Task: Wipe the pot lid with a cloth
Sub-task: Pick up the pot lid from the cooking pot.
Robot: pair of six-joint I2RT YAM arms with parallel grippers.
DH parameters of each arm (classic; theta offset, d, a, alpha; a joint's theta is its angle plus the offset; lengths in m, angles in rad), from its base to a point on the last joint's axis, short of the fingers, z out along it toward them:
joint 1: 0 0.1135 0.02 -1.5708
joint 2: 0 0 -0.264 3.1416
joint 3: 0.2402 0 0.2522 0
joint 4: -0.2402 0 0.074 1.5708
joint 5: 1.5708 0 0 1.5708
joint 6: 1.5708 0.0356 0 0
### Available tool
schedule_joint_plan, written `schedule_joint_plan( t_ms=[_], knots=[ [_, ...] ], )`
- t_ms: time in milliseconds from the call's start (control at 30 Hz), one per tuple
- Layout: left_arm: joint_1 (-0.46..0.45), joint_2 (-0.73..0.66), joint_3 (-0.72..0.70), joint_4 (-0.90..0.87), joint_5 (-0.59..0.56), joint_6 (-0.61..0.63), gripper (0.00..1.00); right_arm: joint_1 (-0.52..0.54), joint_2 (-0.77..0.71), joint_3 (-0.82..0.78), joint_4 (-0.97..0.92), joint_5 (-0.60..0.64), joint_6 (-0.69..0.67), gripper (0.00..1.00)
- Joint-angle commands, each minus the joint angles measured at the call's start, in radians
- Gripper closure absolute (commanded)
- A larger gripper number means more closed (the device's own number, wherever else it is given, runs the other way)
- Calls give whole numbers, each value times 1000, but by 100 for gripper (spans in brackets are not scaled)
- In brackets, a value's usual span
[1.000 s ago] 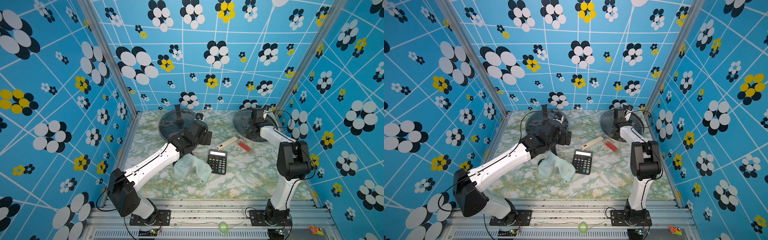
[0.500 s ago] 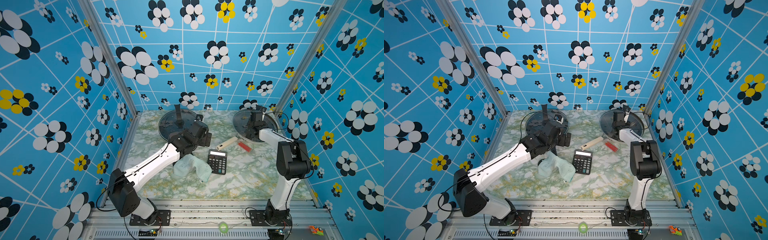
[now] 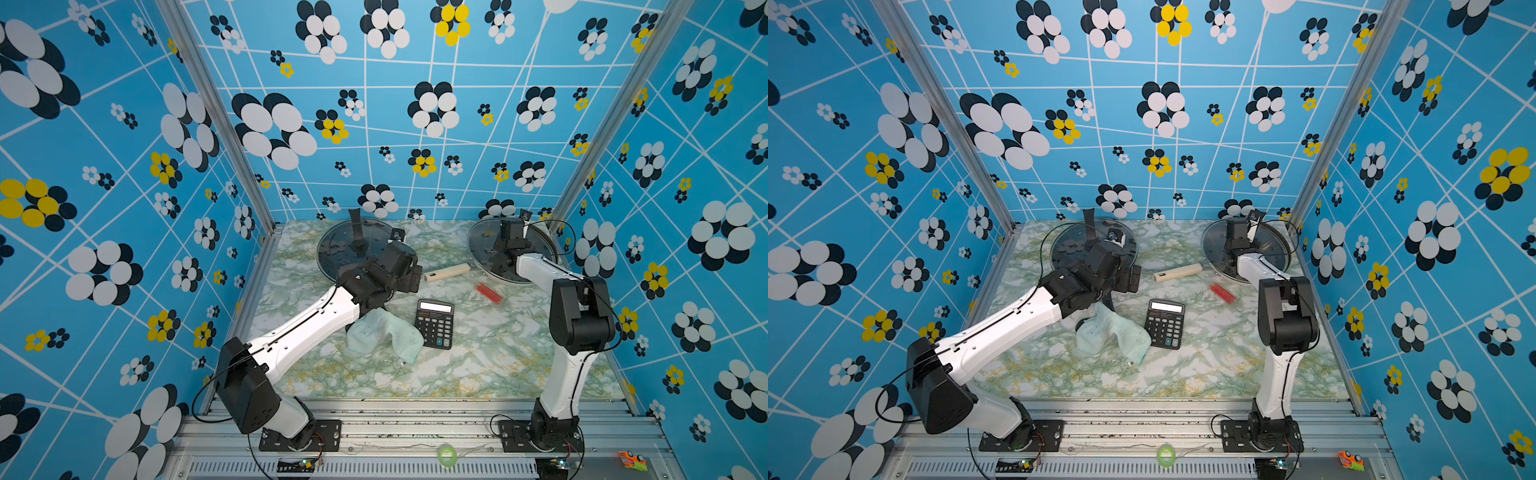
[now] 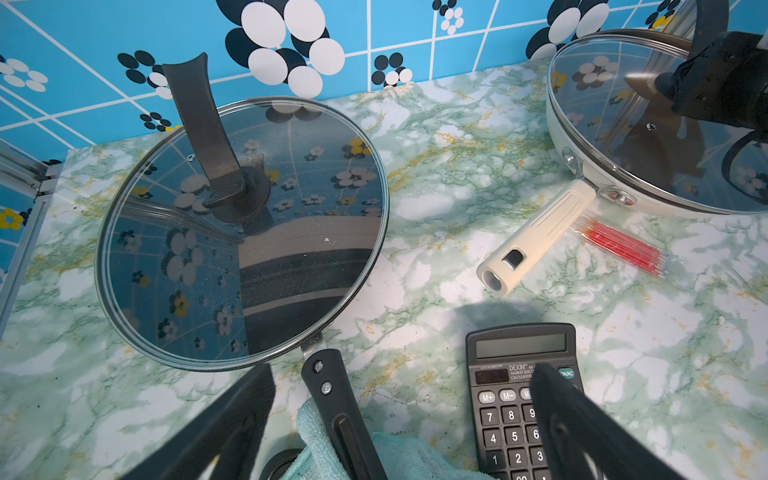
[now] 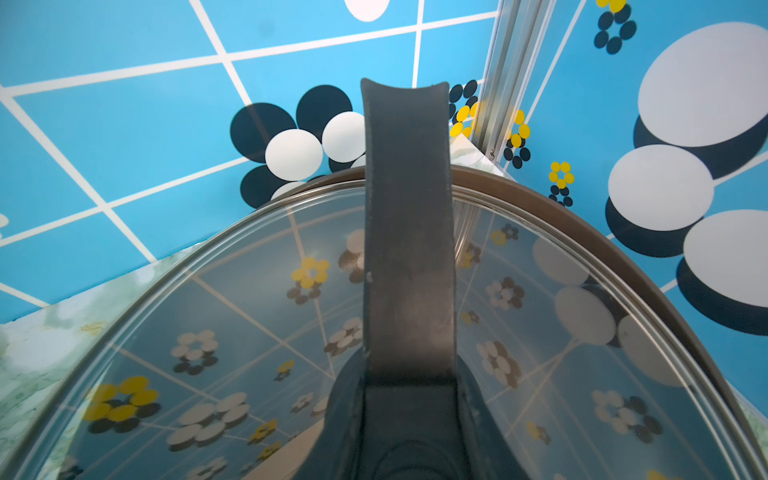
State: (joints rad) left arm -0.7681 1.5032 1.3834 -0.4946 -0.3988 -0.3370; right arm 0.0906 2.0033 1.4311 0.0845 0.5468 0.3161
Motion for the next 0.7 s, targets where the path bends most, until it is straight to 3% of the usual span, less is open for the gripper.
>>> schedule_joint_plan(
  t_ms=[0, 167, 367, 667],
  knots=[
    [-7, -34, 7, -13, -36, -24, 1, -14, 45, 33, -29, -10, -26, 100],
    [-11, -47, -9, -13, -51, -37, 1, -15, -3, 31, -23, -4, -34, 100],
    [-13, -51, -32, 4, -54, -44, 1, -14, -176, -1, -37, -47, -7, 100],
    [-12, -55, -53, -21, -5, -24, 1, -15, -385, -49, -128, -248, 100, 100]
  ],
)
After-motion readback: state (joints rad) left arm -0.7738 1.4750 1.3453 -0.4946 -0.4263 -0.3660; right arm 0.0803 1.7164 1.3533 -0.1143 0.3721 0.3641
